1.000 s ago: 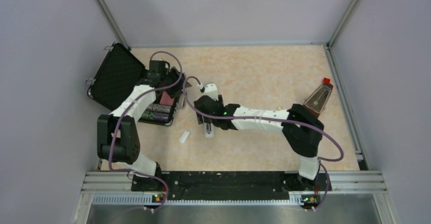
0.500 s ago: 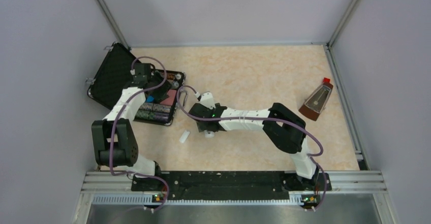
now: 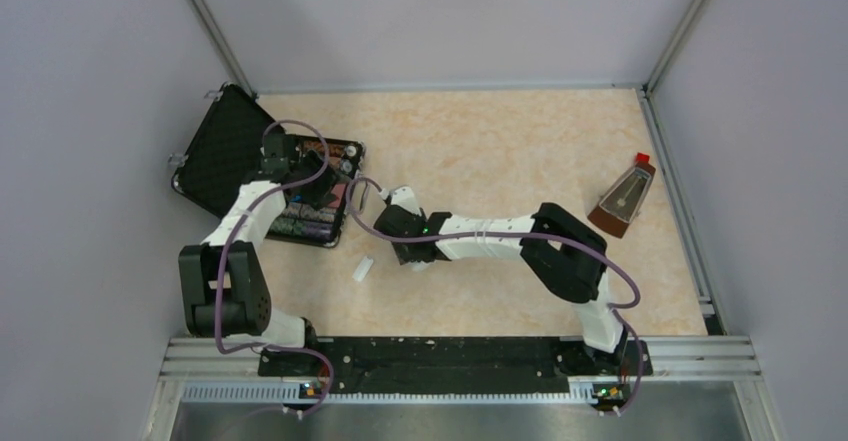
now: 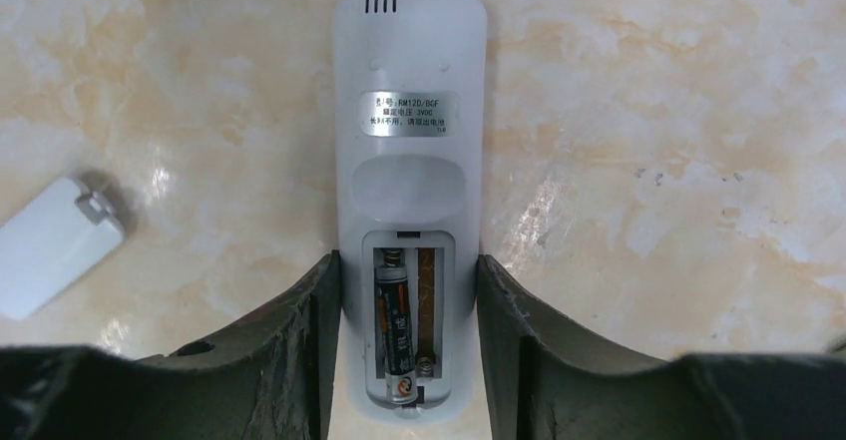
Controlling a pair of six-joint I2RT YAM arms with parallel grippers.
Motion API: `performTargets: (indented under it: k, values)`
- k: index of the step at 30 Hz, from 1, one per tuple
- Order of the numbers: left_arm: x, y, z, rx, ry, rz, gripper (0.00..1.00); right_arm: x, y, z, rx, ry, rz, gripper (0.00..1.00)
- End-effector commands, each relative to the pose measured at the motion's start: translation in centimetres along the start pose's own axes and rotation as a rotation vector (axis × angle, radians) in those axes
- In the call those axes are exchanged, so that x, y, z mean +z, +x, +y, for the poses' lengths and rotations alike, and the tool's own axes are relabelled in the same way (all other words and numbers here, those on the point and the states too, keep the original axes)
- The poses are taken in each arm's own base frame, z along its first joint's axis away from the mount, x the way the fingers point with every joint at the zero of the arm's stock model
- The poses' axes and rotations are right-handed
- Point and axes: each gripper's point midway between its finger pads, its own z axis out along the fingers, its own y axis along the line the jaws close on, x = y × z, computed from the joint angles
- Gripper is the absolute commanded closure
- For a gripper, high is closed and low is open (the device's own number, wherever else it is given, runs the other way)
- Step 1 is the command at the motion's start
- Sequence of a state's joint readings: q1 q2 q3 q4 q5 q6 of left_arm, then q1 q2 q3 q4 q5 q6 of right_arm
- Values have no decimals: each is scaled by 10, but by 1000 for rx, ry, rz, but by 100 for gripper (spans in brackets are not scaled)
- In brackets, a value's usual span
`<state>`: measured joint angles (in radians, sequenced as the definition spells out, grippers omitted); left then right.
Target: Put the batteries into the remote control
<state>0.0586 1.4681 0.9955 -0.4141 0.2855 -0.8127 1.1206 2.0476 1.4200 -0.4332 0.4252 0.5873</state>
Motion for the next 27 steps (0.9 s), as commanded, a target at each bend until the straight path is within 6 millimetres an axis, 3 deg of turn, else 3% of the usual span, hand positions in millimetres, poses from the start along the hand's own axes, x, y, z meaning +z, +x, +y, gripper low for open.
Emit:
performTargets:
  k: [1,9,17,22,27]
  values:
    - [-11,3,-18,36,116,6,40,-14,11,-10,-238,-99,20,65]
    - [-13,27,-28,63,222,84,40,-30,13,-31,-625,-361,33,67]
    - [-9,48,-27,80,232,145,40,-37,21,-55,-971,-475,-18,67]
    - [-7,57,-24,82,239,179,40,-37,33,-68,-1096,-531,17,64]
    - [-3,62,-23,82,237,201,40,-33,31,-73,-1101,-527,41,50]
